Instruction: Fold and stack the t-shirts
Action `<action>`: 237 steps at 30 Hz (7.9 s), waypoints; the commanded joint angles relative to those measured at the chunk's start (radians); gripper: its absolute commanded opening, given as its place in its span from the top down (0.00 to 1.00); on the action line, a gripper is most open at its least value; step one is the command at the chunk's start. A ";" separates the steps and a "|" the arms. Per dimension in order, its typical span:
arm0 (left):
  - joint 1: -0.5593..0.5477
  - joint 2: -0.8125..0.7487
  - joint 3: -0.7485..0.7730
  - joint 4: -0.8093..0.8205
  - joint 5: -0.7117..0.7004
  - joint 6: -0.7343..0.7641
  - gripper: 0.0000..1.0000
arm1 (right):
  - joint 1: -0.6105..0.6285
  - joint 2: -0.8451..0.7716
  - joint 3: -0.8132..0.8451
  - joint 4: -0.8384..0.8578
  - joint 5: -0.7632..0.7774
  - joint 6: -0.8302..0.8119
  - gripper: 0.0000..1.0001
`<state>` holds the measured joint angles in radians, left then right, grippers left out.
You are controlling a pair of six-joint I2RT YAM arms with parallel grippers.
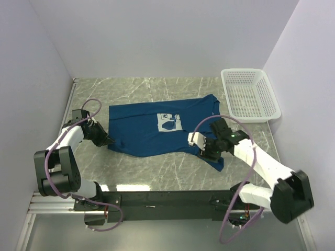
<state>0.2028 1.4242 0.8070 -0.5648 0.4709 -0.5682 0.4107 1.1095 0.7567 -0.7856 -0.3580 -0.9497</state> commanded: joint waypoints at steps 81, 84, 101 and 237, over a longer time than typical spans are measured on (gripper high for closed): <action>0.072 -0.022 0.153 -0.017 0.083 -0.062 0.99 | -0.023 0.389 0.458 0.105 0.275 0.152 1.00; 0.093 -0.016 0.149 -0.014 0.077 -0.067 0.99 | -0.032 0.412 0.474 0.108 0.275 0.146 1.00; 0.113 0.025 0.156 0.022 0.026 -0.117 0.99 | -0.036 0.523 0.578 0.112 0.280 0.135 1.00; 0.116 -0.620 -0.057 0.019 0.023 0.054 0.53 | -0.098 0.891 0.747 0.127 0.384 0.141 0.38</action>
<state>0.3145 0.8234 0.7559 -0.5625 0.4683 -0.5346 0.3161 2.0003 1.4551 -0.6907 -0.0071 -0.8265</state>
